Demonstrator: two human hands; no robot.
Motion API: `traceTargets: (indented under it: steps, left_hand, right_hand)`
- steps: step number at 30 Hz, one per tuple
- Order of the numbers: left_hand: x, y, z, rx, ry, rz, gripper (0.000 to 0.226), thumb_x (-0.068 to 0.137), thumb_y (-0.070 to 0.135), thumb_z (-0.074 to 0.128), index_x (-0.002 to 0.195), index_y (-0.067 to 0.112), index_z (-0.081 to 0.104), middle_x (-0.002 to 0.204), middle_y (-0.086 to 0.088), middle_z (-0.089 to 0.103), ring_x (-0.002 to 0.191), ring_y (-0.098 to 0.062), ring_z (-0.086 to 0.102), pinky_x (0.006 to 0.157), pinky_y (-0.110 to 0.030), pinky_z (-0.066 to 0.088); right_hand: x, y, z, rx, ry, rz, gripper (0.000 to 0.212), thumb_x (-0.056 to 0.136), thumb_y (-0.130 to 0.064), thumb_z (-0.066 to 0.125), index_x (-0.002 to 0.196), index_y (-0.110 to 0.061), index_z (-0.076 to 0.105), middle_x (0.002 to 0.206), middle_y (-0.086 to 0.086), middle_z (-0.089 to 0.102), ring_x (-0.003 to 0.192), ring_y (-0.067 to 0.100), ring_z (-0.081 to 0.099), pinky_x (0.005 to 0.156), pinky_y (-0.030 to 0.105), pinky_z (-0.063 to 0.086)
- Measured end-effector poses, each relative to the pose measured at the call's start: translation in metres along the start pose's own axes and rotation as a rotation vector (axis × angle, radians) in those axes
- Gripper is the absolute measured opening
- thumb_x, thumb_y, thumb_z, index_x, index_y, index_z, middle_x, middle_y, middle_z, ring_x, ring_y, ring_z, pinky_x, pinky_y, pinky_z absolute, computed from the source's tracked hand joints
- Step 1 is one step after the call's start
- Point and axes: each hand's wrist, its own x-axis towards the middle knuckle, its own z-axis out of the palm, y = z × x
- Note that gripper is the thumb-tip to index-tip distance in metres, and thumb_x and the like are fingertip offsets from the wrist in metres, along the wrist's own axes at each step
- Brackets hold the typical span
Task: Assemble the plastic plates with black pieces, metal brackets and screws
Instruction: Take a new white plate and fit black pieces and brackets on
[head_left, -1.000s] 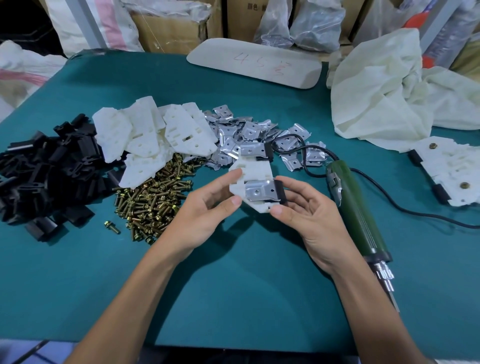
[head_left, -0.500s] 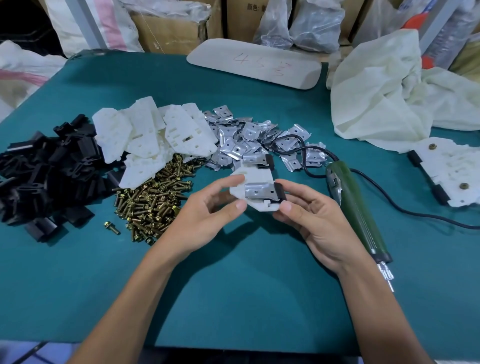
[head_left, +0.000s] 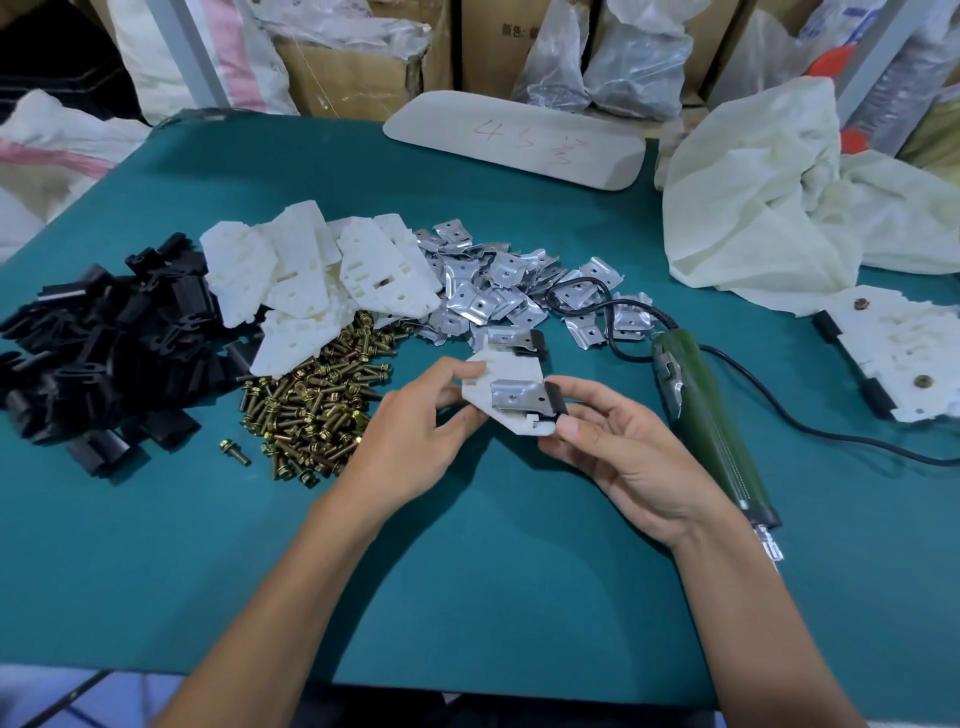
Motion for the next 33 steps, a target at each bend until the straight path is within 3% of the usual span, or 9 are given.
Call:
traceTargets:
  steps: [5, 7, 11, 13, 15, 19, 22, 27, 33]
  left_hand:
    - [0.004, 0.015, -0.013, 0.424, 0.182, 0.344, 0.028, 0.089, 0.026, 0.073, 0.117, 0.02, 0.073, 0.091, 0.001, 0.068, 0.089, -0.019, 0.058, 0.076, -0.033, 0.046]
    - [0.008, 0.03, -0.022, 0.497, 0.231, 0.455, 0.027, 0.09, 0.034, 0.067, 0.111, 0.019, 0.075, 0.094, -0.001, 0.059, 0.093, -0.017, 0.043, 0.076, -0.031, 0.038]
    - [0.006, 0.057, -0.029, 0.474, 0.183, 0.57, 0.028, 0.101, 0.04, 0.052, 0.101, 0.017, 0.067, 0.091, 0.017, 0.056, 0.085, -0.007, 0.049, 0.079, -0.03, 0.037]
    - [0.0, 0.065, -0.024, 0.414, 0.125, 0.533, 0.029, 0.104, 0.045, 0.045, 0.101, 0.021, 0.059, 0.072, 0.023, 0.044, 0.071, 0.004, 0.043, 0.069, -0.015, 0.032]
    - [-0.004, 0.065, -0.017, 0.342, 0.032, 0.428, 0.03, 0.104, 0.052, 0.039, 0.104, 0.028, 0.055, 0.074, 0.021, 0.049, 0.074, 0.009, 0.047, 0.066, -0.012, 0.035]
    - [0.001, 0.057, 0.005, 0.37, -0.16, 0.222, 0.04, 0.102, 0.056, 0.038, 0.103, 0.024, 0.062, 0.084, 0.01, 0.062, 0.078, -0.01, 0.055, 0.077, -0.036, 0.048]
    - [0.011, 0.052, 0.014, 0.435, -0.224, 0.114, 0.046, 0.102, 0.057, 0.037, 0.104, 0.021, 0.066, 0.092, 0.004, 0.067, 0.088, -0.019, 0.06, 0.083, -0.042, 0.05]
    - [0.024, 0.043, -0.007, 0.518, -0.015, 0.151, 0.036, 0.105, 0.04, 0.045, 0.093, 0.016, 0.069, 0.089, 0.0, 0.067, 0.083, -0.019, 0.061, 0.082, -0.041, 0.051]
    - [0.018, 0.017, -0.082, 0.608, 0.14, -0.072, 0.015, 0.101, 0.027, 0.056, 0.096, 0.026, 0.069, 0.09, 0.01, 0.07, 0.076, -0.004, 0.06, 0.065, -0.027, 0.043]
  right_hand:
    - [0.0, -0.001, -0.004, 0.031, 0.047, -0.038, 0.036, 0.086, -0.012, 0.067, 0.122, -0.012, 0.075, 0.117, 0.016, 0.075, 0.096, 0.018, 0.074, 0.085, 0.027, 0.059]
    - [0.0, -0.002, -0.006, 0.055, 0.054, -0.058, 0.033, 0.09, -0.017, 0.064, 0.12, -0.011, 0.076, 0.118, 0.016, 0.074, 0.097, 0.019, 0.072, 0.087, 0.028, 0.059]
    - [0.003, -0.002, -0.004, 0.089, 0.103, -0.071, 0.042, 0.093, -0.041, 0.057, 0.116, -0.013, 0.079, 0.121, 0.011, 0.074, 0.096, 0.018, 0.069, 0.088, 0.028, 0.058]
    - [0.004, -0.002, -0.003, 0.056, 0.154, -0.093, 0.053, 0.092, -0.05, 0.054, 0.124, -0.013, 0.073, 0.124, 0.007, 0.074, 0.095, 0.013, 0.07, 0.084, 0.027, 0.058]
    - [0.006, -0.003, -0.003, 0.004, 0.245, -0.11, 0.06, 0.088, -0.056, 0.053, 0.128, -0.015, 0.067, 0.12, 0.003, 0.076, 0.102, 0.012, 0.071, 0.085, 0.027, 0.054]
    - [0.007, -0.001, -0.002, -0.102, 0.351, -0.213, 0.057, 0.086, -0.057, 0.052, 0.123, -0.017, 0.07, 0.111, 0.001, 0.078, 0.106, 0.012, 0.072, 0.085, 0.022, 0.057]
    - [0.007, 0.004, -0.001, -0.224, 0.387, -0.267, 0.04, 0.1, -0.049, 0.049, 0.118, -0.021, 0.071, 0.11, -0.002, 0.078, 0.109, 0.013, 0.071, 0.091, 0.024, 0.057]
    - [0.007, 0.01, -0.001, -0.372, 0.419, -0.322, 0.039, 0.094, -0.053, 0.053, 0.113, -0.028, 0.076, 0.112, -0.004, 0.077, 0.112, 0.01, 0.07, 0.102, 0.035, 0.052]
    - [0.005, 0.011, 0.0, -0.452, 0.397, -0.334, 0.034, 0.088, -0.065, 0.054, 0.103, -0.046, 0.077, 0.111, -0.012, 0.076, 0.108, 0.006, 0.07, 0.103, 0.037, 0.052]
